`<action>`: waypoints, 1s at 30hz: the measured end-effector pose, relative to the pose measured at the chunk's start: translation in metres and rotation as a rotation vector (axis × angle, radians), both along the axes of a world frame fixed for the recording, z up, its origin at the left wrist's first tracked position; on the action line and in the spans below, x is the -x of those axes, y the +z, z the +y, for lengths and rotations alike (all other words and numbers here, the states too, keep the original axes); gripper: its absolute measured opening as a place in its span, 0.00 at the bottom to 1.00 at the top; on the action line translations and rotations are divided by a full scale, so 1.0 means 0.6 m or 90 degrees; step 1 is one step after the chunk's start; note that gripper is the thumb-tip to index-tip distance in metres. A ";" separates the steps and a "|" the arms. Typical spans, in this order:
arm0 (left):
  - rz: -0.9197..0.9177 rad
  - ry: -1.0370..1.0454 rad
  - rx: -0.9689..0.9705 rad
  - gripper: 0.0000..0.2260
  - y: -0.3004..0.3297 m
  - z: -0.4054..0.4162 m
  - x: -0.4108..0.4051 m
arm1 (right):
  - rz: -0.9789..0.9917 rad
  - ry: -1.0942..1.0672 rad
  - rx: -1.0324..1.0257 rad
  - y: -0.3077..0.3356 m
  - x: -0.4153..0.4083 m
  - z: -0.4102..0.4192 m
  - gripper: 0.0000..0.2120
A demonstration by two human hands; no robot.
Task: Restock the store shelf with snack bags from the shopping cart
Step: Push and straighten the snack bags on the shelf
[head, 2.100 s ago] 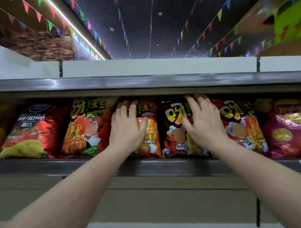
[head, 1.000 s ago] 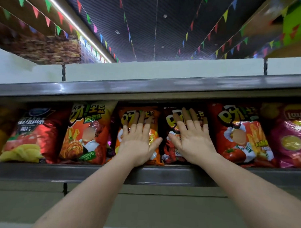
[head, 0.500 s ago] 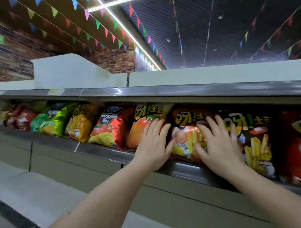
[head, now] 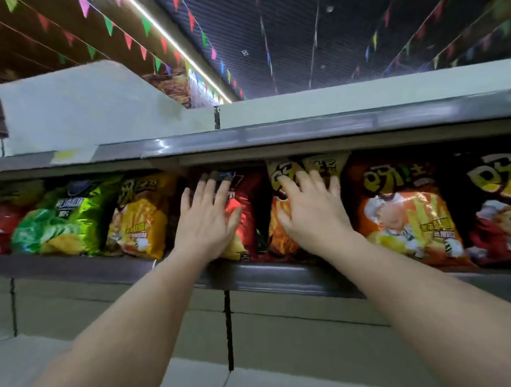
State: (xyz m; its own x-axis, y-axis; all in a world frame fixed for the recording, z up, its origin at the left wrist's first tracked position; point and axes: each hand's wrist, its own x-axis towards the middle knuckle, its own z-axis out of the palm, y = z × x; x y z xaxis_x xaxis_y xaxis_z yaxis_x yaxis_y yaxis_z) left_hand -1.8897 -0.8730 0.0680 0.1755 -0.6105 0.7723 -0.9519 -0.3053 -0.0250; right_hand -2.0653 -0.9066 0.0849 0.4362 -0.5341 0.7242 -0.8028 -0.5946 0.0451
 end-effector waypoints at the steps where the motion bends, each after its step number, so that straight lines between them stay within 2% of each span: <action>1: -0.006 -0.008 -0.017 0.27 -0.001 -0.010 -0.009 | -0.003 -0.034 -0.009 -0.002 -0.011 -0.005 0.26; 6: -0.041 -0.040 -0.022 0.29 -0.009 -0.048 -0.021 | 0.004 -0.118 -0.019 -0.017 -0.025 -0.017 0.26; 9: -0.053 -0.065 0.023 0.33 -0.015 -0.052 -0.027 | -0.003 -0.146 0.008 -0.025 -0.028 -0.019 0.26; 12: -0.021 -0.064 -0.029 0.26 -0.015 -0.055 -0.026 | -0.003 -0.169 0.009 -0.026 -0.035 -0.023 0.26; 14: -0.017 -0.086 -0.024 0.26 -0.016 -0.058 -0.030 | -0.002 -0.177 0.006 -0.025 -0.036 -0.025 0.25; 17: -0.026 -0.102 -0.015 0.30 -0.019 -0.054 -0.034 | -0.004 -0.178 0.008 -0.028 -0.035 -0.023 0.26; 19: -0.014 -0.102 -0.042 0.27 -0.019 -0.054 -0.034 | -0.002 -0.175 0.009 -0.028 -0.036 -0.019 0.29; 21: -0.006 -0.098 -0.058 0.25 -0.013 -0.048 -0.031 | -0.002 -0.169 -0.006 -0.026 -0.035 -0.017 0.27; 26: -0.079 -0.040 -0.105 0.25 0.012 -0.029 -0.009 | 0.020 -0.147 -0.059 -0.006 -0.029 -0.003 0.26; 30: -0.016 -0.059 -0.085 0.28 0.020 -0.008 -0.002 | -0.009 -0.116 -0.053 0.019 -0.037 0.022 0.27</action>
State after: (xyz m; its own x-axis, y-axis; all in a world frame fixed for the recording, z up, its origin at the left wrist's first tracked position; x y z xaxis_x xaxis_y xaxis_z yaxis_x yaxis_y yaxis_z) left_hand -1.8883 -0.8781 0.0803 0.0960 -0.7210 0.6863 -0.9743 -0.2090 -0.0834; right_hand -2.0430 -0.8936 0.0964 0.3163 -0.6618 0.6797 -0.8977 -0.4404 -0.0111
